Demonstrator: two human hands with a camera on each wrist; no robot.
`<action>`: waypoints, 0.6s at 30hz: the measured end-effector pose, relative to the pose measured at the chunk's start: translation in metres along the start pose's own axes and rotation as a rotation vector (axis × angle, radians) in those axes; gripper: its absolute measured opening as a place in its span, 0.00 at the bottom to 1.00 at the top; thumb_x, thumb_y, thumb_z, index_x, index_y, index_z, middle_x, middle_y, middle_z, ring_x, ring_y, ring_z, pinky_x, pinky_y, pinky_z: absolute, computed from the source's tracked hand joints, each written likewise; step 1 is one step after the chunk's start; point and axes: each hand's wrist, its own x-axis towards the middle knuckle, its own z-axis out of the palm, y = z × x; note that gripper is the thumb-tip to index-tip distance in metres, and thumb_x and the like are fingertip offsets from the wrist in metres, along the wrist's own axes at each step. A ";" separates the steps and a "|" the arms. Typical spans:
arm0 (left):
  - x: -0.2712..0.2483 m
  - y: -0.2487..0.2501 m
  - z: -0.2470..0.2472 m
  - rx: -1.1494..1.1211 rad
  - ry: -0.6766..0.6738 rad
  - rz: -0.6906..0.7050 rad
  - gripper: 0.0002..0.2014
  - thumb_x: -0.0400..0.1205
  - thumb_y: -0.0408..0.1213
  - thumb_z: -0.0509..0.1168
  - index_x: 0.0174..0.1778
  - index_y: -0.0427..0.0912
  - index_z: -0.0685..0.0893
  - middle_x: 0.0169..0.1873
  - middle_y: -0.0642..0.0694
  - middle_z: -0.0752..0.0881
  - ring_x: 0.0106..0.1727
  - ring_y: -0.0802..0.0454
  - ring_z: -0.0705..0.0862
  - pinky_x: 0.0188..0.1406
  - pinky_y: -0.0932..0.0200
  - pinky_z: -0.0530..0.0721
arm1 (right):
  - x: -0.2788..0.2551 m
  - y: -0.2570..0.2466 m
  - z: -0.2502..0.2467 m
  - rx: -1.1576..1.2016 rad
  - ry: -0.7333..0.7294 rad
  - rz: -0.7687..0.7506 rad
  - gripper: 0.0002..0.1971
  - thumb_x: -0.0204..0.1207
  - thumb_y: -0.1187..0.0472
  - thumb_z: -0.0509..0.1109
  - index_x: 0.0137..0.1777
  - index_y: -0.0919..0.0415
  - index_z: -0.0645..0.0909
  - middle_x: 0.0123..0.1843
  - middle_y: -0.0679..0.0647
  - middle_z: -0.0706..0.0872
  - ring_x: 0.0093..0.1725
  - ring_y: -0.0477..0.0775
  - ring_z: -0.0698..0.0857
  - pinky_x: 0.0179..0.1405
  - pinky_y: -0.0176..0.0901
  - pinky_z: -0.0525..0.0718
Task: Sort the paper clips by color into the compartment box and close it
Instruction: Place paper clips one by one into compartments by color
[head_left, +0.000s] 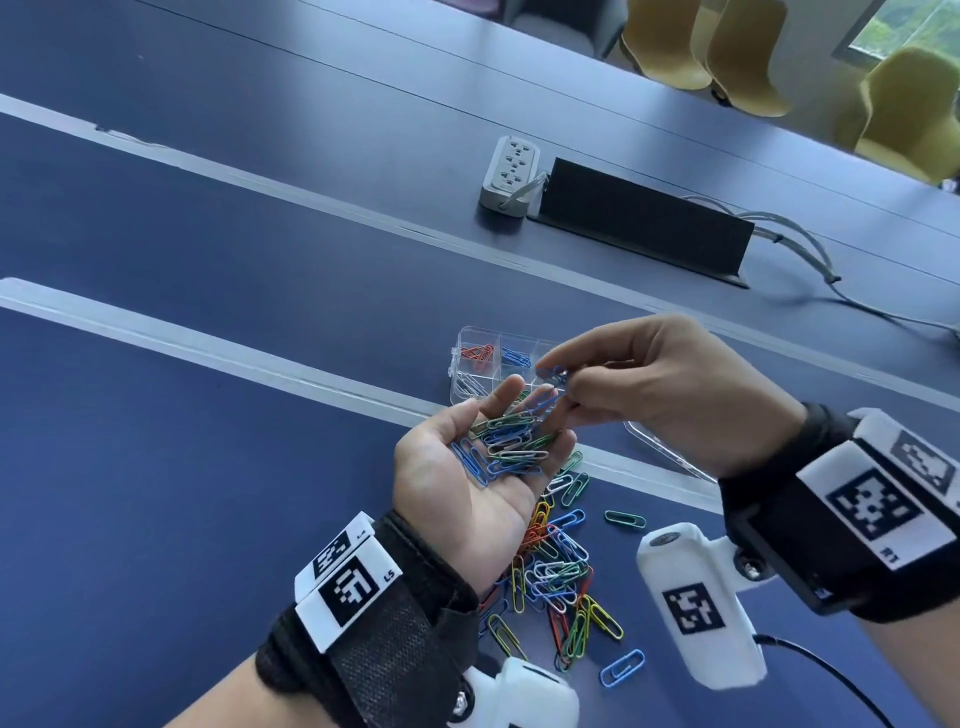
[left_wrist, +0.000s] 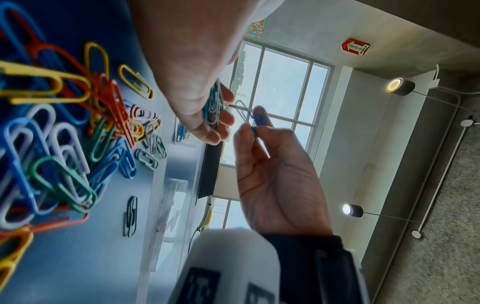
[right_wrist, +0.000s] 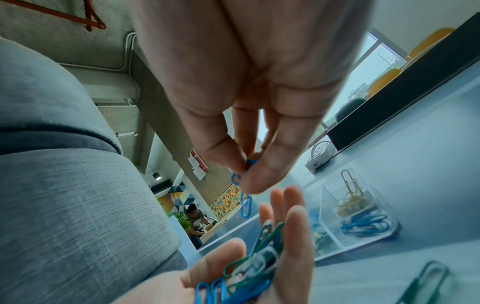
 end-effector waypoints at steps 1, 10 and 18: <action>0.000 0.000 0.000 0.004 0.001 -0.004 0.17 0.82 0.36 0.51 0.47 0.32 0.83 0.45 0.30 0.86 0.47 0.34 0.84 0.57 0.39 0.80 | 0.002 0.000 -0.002 0.009 0.013 -0.008 0.13 0.71 0.79 0.62 0.41 0.66 0.87 0.29 0.58 0.88 0.30 0.53 0.86 0.47 0.48 0.87; -0.001 0.000 0.001 0.002 -0.008 -0.014 0.16 0.81 0.36 0.51 0.47 0.32 0.83 0.44 0.31 0.87 0.48 0.34 0.86 0.56 0.41 0.80 | 0.047 -0.009 -0.008 -0.213 0.113 -0.033 0.08 0.69 0.72 0.68 0.40 0.62 0.88 0.35 0.63 0.87 0.35 0.54 0.83 0.52 0.54 0.86; -0.001 0.004 0.001 -0.017 -0.021 -0.016 0.17 0.81 0.36 0.51 0.45 0.32 0.84 0.43 0.32 0.87 0.44 0.35 0.87 0.57 0.42 0.80 | 0.071 -0.009 0.003 -0.783 0.068 -0.087 0.10 0.68 0.63 0.69 0.43 0.51 0.90 0.28 0.43 0.83 0.28 0.41 0.80 0.32 0.30 0.76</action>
